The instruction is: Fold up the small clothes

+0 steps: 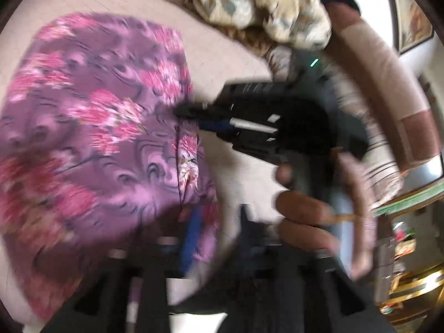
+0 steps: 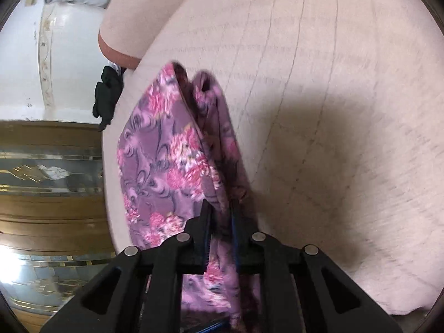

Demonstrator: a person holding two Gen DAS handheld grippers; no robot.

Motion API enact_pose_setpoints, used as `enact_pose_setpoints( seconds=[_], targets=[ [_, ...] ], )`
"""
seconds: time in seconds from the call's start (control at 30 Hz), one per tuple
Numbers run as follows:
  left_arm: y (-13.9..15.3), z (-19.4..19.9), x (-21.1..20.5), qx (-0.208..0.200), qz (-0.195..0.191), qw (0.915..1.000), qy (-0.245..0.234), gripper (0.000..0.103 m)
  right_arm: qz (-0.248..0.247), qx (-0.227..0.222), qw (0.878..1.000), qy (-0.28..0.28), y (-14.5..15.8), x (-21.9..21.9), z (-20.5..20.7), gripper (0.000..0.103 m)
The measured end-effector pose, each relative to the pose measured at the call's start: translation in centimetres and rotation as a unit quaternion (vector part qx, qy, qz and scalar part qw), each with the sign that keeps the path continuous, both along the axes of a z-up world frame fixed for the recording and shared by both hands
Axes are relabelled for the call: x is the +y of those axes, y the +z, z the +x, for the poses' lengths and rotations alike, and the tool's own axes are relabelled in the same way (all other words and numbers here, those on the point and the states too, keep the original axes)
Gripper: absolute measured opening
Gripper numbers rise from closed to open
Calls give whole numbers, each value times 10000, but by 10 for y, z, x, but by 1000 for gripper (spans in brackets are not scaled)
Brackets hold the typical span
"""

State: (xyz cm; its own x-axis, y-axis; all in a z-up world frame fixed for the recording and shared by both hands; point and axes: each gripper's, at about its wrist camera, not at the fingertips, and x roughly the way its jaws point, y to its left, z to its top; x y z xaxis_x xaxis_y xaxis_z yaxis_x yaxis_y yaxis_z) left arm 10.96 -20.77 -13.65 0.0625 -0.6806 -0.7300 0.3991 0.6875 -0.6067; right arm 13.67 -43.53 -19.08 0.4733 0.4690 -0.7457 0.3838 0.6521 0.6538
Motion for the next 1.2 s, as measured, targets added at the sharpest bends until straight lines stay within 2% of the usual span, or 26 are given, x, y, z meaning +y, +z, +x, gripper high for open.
enact_pose_setpoints(
  seconds=[0.03, 0.07, 0.13, 0.2, 0.23, 0.3, 0.37, 0.43, 0.47, 0.5, 0.53, 0.57, 0.6, 0.67, 0.7, 0.73, 0.87, 0.93, 0.97, 1.0, 1.03, 1.07, 1.1, 1.13, 1.2],
  targets=[
    [9, -3, 11, -102, -30, 9999, 109, 55, -91, 31, 10000, 12, 1, 2, 1, 12],
    [18, -5, 23, -254, 2, 9994, 217, 56, -168, 78, 9998, 38, 1, 4, 3, 12],
    [32, -3, 43, -659, 303, 9965, 412, 65, -226, 92, 9997, 38, -1, 7, 1, 14],
    [34, 4, 65, -867, 702, 9909, 755, 66, -517, 55, 9986, -39, 9, 9, -7, 19],
    [30, 12, 70, -839, 835, 9886, 933, 66, -666, 12, 9978, -79, 14, 9, -12, 23],
    [17, 20, 92, -617, 1076, 9840, 1276, 66, -1105, -267, 9933, -190, 30, 12, -35, 42],
    [0, 28, 106, -364, 1125, 9828, 1421, 66, -1144, -361, 9926, -212, 32, 23, -52, 43],
    [-18, 29, 117, -154, 1051, 9830, 1500, 66, -1039, -217, 9942, -153, 20, 29, -67, 43],
    [-27, 29, 121, 27, 950, 9839, 1511, 66, -1006, 4, 9948, -135, 10, 29, -73, 42],
    [-33, 28, 125, 173, 873, 9847, 1496, 66, -872, 152, 9960, -120, 1, 32, -75, 34],
    [-39, 27, 125, 344, 787, 9855, 1462, 66, -824, 142, 9965, -50, 1, 34, -73, 28],
    [-44, 25, 124, 510, 659, 9872, 1358, 66, -849, 82, 9963, 62, 4, 38, -71, 14],
    [-49, 23, 120, 612, 577, 9887, 1244, 66, -909, 65, 9958, 79, 7, 41, -71, 8],
    [-54, 17, 114, 572, 713, 9882, 1228, 55, -1175, 248, 9928, 25, 6, 45, -71, 8],
    [-55, 14, 112, 441, 841, 9878, 1231, 35, -1250, 368, 9915, -27, 3, 45, -71, 7],
    [-56, 11, 111, 316, 990, 9872, 1210, 32, -1386, 547, 9888, -40, -3, 47, -70, 7],
    [-52, 9, 114, 376, 925, 9881, 1168, 32, -1778, 678, 9817, 77, -1, 59, -63, 6],
    [-44, 8, 120, 388, 886, 9891, 1106, 32, -1692, 449, 9846, 20, 7, 60, -64, 11],
    [-35, 10, 123, 301, 853, 9900, 1080, 33, -1614, 262, 9865, -67, 14, 58, -66, 17],
    [-27, 14, 121, 229, 829, 9902, 1098, 40, -1561, 60, 9876, -157, 23, 56, -69, 30],
    [-19, 19, 123, 149, 778, 9903, 1146, 55, -1525, -139, 9880, -209, 33, 53, -70, 40],
    [-10, 24, 125, 53, 727, 9899, 1219, 61, -1492, -358, 9879, -223, 45, 52, -69, 61],
    [0, 33, 127, -69, 692, 9888, 1324, 69, -1436, -574, 9878, -177, 58, 51, -64, 70],
    [7, 42, 128, -139, 670, 9878, 1400, 72, -1332, -776, 9881, -9, 74, 48, -53, 71],
    [16, 71, 125, -120, 685, 9854, 1555, 73, -1184, -890, 9885, 304, 91, 44, -23, 75]
  ],
)
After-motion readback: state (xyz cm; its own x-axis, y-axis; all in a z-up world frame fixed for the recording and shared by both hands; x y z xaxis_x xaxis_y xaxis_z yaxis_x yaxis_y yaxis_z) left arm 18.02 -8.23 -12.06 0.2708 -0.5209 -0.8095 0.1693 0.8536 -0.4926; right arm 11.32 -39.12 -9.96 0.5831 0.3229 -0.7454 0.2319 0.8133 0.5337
